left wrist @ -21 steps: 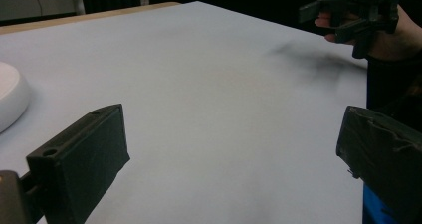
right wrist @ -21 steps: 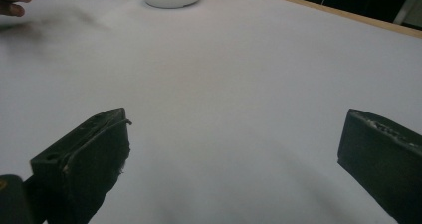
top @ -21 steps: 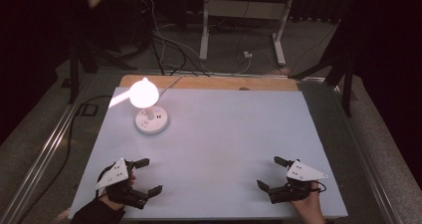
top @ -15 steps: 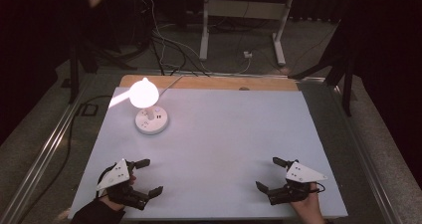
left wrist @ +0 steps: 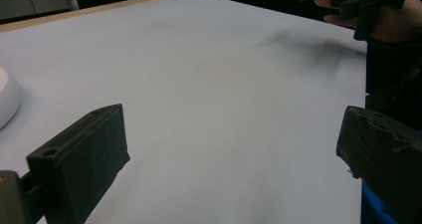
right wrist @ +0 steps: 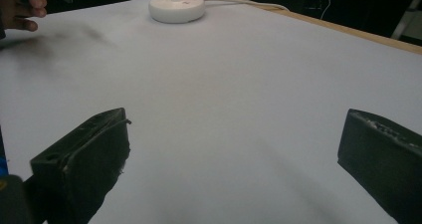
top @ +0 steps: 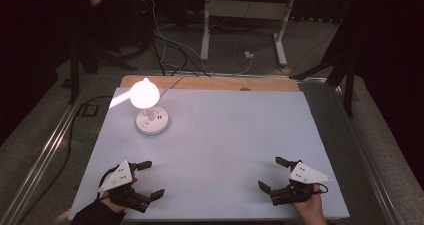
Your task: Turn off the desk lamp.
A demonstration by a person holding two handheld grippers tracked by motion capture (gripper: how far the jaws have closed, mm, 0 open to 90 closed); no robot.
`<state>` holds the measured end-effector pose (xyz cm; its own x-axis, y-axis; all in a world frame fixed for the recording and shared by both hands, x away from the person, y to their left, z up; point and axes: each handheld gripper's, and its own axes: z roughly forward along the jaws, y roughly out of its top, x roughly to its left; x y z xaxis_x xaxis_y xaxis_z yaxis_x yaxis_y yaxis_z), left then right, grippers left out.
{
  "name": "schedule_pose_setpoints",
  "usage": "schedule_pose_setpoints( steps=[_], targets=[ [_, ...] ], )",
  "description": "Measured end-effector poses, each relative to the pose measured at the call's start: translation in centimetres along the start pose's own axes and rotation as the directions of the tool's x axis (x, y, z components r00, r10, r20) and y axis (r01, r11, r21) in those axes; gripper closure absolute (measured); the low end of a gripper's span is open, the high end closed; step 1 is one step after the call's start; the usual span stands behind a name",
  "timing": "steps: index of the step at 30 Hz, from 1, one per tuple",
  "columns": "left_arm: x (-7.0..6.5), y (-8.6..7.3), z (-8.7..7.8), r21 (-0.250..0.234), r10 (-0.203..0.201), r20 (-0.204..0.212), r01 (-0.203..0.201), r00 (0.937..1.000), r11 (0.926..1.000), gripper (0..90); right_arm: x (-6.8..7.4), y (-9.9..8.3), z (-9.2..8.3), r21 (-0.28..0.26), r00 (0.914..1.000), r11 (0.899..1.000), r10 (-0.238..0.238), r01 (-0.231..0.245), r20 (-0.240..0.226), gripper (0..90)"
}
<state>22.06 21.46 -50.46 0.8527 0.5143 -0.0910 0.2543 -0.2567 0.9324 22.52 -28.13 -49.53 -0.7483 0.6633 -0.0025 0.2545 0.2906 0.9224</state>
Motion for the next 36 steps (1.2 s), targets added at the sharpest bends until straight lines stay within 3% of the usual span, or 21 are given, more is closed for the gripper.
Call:
schedule_pose_setpoints(
  steps=[18, 36],
  targets=[
    [-0.7, 1.1, 0.7, 0.036, 0.030, 0.042, -0.032, 0.9987, 0.9989, 0.5, 0.3, 0.4, -0.4, -0.031, 0.9999, 0.999, -0.009, 0.010, 0.014, 0.0],
    [-0.6, 3.0, 0.8, 0.002, 0.020, 0.039, -0.020, 0.9990, 0.9998, 0.5, 0.2, 0.5, -0.4, -0.043, 0.9998, 0.999, -0.001, 0.001, 0.019, 0.0]
  ],
)
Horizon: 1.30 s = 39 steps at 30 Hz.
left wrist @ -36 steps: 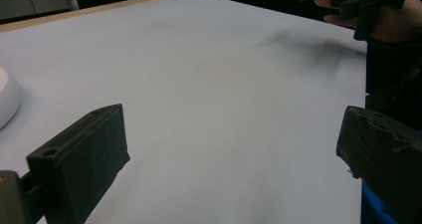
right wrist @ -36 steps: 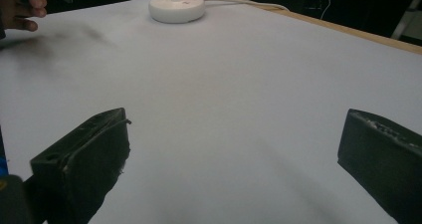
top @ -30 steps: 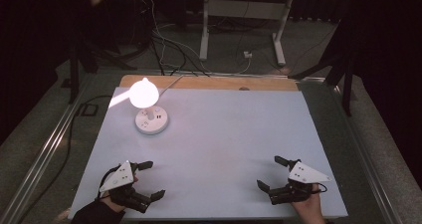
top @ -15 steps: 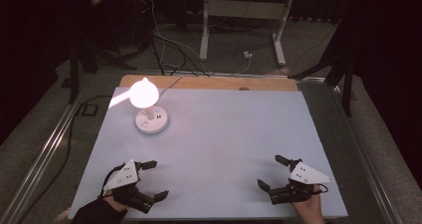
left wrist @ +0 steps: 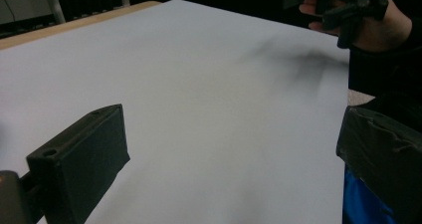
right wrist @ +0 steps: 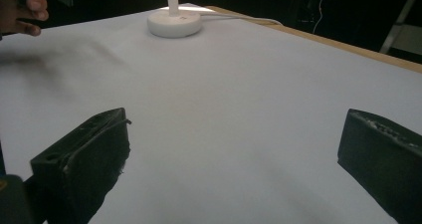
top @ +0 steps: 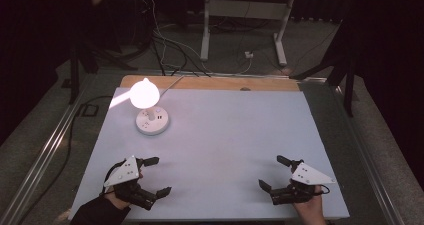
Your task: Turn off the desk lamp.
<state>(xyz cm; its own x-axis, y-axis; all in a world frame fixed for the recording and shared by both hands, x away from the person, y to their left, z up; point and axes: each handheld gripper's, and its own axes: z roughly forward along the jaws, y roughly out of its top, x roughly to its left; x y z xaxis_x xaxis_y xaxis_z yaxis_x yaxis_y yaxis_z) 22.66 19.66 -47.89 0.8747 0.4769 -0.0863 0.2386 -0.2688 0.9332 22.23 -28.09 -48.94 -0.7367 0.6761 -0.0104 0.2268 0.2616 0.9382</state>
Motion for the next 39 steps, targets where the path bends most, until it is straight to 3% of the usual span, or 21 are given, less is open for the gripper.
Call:
schedule_pose_setpoints(
  steps=[18, 29, 39],
  targets=[
    [1.3, 2.4, 0.0, -0.024, -0.016, -0.086, 0.014, 0.9961, 0.9996, 0.5, -0.1, 0.0, -0.2, -0.007, 0.9999, 1.000, 0.009, -0.009, 0.011, 0.0],
    [2.4, 3.5, 0.6, -0.025, -0.033, -0.143, 0.030, 0.9892, 0.9993, 0.6, -0.1, 0.0, -0.3, -0.012, 0.9999, 1.000, 0.010, -0.010, 0.010, 0.0],
    [3.5, 4.2, 1.0, -0.024, -0.050, -0.202, 0.046, 0.9781, 0.9986, 0.6, -0.1, 0.0, -0.3, -0.011, 0.9999, 1.000, 0.010, -0.010, 0.008, 0.0]
  ],
)
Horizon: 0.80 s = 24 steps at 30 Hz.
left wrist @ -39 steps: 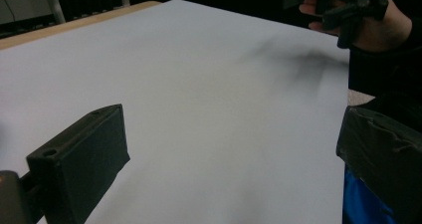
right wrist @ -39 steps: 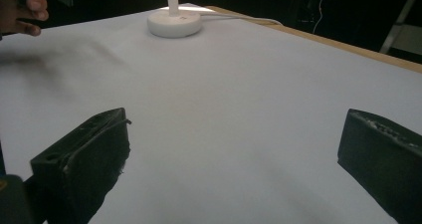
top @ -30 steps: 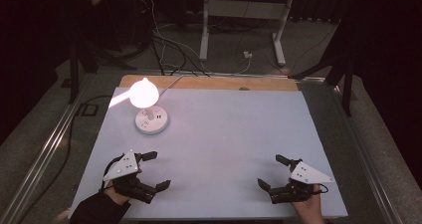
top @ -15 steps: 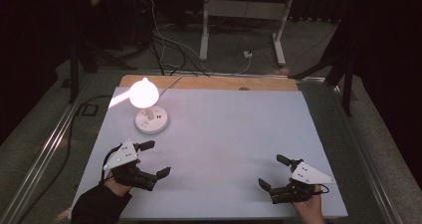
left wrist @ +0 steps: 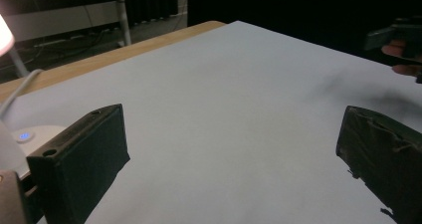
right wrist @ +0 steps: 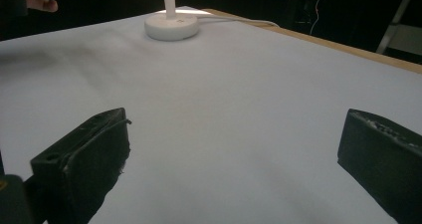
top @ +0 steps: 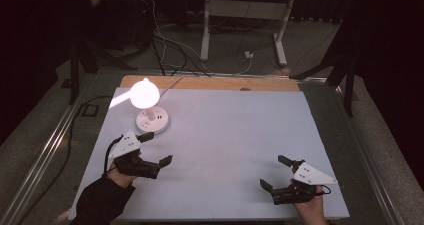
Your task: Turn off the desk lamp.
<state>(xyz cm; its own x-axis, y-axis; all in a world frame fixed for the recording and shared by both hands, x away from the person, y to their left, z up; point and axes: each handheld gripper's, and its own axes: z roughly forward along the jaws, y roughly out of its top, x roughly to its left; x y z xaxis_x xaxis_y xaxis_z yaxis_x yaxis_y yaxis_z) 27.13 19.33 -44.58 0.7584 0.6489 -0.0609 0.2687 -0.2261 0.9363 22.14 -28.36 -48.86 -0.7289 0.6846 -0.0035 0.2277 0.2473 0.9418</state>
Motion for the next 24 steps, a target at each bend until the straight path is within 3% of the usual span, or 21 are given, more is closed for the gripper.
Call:
schedule_pose_setpoints(
  steps=[15, 24],
  targets=[
    [1.7, 0.6, 1.6, -0.006, -0.028, -0.075, 0.028, 0.9968, 0.9996, 0.6, 0.0, -0.1, 0.1, 0.002, 1.0000, 1.000, 0.008, -0.008, -0.005, 0.0],
    [3.3, 0.5, 3.5, 0.010, -0.051, -0.136, 0.053, 0.9894, 0.9985, 0.6, -0.1, -0.1, 0.2, 0.007, 0.9999, 1.000, 0.011, -0.011, -0.009, 0.0]
  ],
)
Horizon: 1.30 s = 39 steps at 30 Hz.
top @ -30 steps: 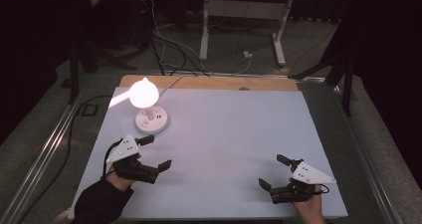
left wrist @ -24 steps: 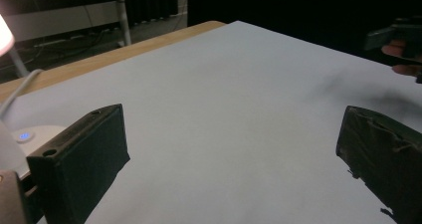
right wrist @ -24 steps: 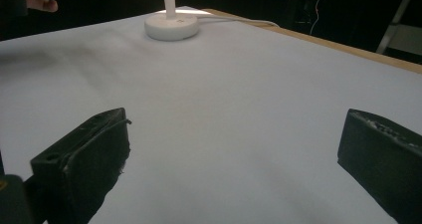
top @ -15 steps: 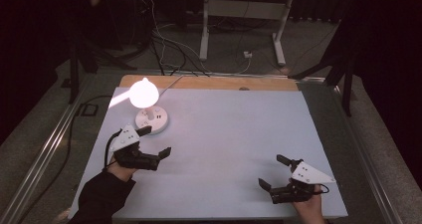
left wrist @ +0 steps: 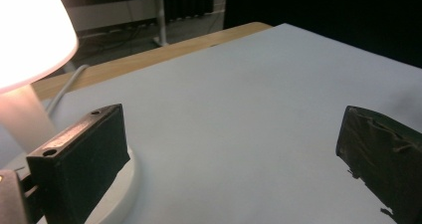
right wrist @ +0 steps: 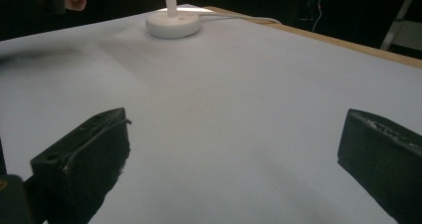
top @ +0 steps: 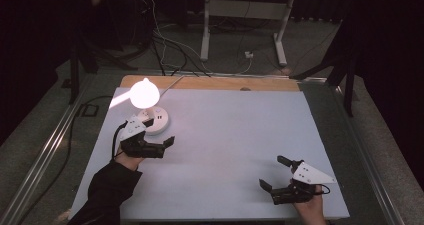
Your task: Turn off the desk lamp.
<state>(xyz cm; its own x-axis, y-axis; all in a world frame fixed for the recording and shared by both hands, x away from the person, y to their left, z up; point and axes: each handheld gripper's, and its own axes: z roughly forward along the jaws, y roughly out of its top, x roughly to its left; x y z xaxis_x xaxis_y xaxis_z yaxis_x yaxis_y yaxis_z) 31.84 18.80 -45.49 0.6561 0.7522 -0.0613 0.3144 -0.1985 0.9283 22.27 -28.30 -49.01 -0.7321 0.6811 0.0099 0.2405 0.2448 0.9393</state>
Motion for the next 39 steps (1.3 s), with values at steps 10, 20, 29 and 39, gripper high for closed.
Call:
schedule_pose_setpoints(
  steps=[10, 20, 29, 39],
  targets=[
    [1.8, -0.6, 1.4, 0.038, -0.030, -0.025, 0.031, 0.9992, 0.9988, 1.5, 0.0, 0.0, 0.0, 0.000, 1.0000, 1.000, 0.003, -0.003, -0.003, 0.0],
    [3.0, -1.3, 2.4, 0.073, -0.068, -0.157, 0.080, 0.9853, 0.9941, 13.1, 0.0, 0.0, 0.0, -0.002, 1.0000, 1.000, 0.005, -0.005, -0.004, 0.0],
    [3.4, -1.7, 3.1, 0.081, -0.070, -0.235, 0.092, 0.9695, 0.9925, 41.0, 0.0, 0.0, 0.1, 0.000, 1.0000, 1.000, 0.006, -0.006, -0.004, 0.0],
    [4.0, -2.1, 3.8, 0.111, -0.055, -0.313, 0.094, 0.9481, 0.9893, 68.0, -0.1, 0.0, 0.1, 0.000, 1.0000, 1.000, 0.006, -0.006, -0.006, 0.0]
  ],
)
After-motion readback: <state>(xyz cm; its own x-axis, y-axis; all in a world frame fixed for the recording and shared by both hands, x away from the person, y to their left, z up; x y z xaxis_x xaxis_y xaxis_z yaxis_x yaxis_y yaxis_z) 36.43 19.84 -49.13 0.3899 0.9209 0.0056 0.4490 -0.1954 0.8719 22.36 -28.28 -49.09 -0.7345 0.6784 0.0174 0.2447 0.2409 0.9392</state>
